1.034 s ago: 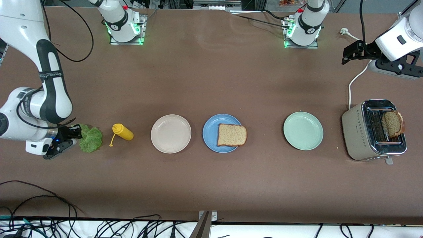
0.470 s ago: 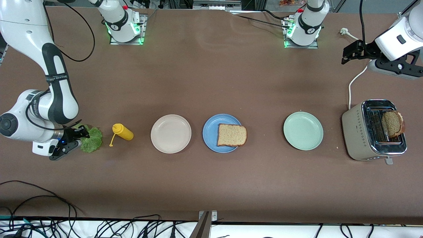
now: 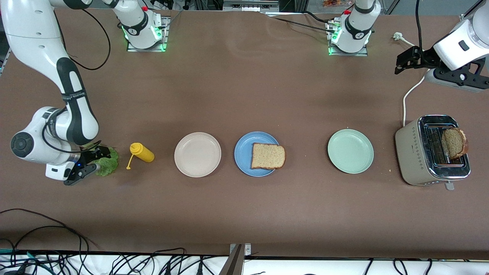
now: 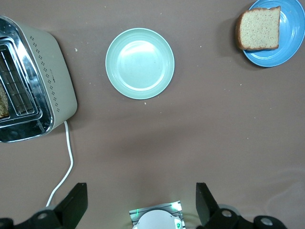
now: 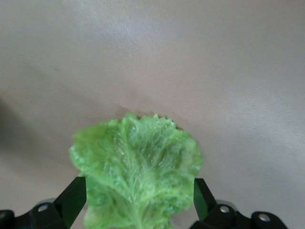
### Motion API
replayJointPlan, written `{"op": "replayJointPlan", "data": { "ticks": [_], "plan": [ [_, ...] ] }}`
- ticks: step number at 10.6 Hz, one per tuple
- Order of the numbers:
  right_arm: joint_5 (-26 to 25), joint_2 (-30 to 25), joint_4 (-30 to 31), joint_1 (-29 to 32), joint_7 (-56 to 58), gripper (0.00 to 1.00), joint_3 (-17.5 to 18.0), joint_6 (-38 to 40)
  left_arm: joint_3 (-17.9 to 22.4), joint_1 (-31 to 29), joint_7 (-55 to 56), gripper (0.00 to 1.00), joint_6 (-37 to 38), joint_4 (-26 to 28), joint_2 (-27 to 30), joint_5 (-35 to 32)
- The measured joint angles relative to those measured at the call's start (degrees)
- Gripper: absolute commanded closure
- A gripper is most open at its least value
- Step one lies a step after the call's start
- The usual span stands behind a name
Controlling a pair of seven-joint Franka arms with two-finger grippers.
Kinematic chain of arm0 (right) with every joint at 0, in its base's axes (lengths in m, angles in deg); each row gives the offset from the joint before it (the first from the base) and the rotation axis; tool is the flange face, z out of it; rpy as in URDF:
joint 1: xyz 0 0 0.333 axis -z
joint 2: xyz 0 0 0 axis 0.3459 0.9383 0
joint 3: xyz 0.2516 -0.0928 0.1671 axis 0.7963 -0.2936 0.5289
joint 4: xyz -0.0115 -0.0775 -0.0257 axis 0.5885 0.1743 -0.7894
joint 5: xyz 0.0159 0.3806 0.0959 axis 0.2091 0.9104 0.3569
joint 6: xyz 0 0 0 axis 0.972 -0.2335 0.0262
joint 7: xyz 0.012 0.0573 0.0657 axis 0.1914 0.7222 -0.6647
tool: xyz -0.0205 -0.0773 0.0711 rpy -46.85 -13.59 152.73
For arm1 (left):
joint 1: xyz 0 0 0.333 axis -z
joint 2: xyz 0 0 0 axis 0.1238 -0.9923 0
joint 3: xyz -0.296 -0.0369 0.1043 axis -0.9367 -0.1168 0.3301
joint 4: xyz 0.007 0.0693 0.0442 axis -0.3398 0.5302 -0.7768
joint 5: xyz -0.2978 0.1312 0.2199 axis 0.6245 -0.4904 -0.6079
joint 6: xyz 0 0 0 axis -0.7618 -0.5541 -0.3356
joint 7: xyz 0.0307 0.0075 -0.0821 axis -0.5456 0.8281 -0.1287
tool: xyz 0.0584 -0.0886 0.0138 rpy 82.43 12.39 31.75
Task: Make sandwich in blue plate with both arms
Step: 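Close the right gripper on the lettuce leaf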
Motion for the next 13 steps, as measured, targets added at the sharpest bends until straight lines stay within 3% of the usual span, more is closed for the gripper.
{"op": "replayJointPlan", "data": {
  "ticks": [1, 2, 3, 13],
  "plan": [
    [0.0, 0.7, 0.3, 0.0, 0.3, 0.39, 0.1, -1.1, 0.0, 0.0, 0.0, 0.00, 0.0, 0.0, 0.0, 0.0],
    [0.0, 0.9, 0.3, 0.0, 0.6, 0.88, 0.2, -1.4, 0.0, 0.0, 0.0, 0.00, 0.0, 0.0, 0.0, 0.0],
    [0.0, 0.9, 0.3, 0.0, 1.4, 1.00, 0.2, -1.4, 0.0, 0.0, 0.0, 0.00, 0.0, 0.0, 0.0, 0.0],
    [0.0, -0.3, -0.1, 0.0, 4.5, 1.00, 0.8, -0.4, 0.0, 0.0, 0.0, 0.00, 0.1, 0.0, 0.0, 0.0]
  ]
}}
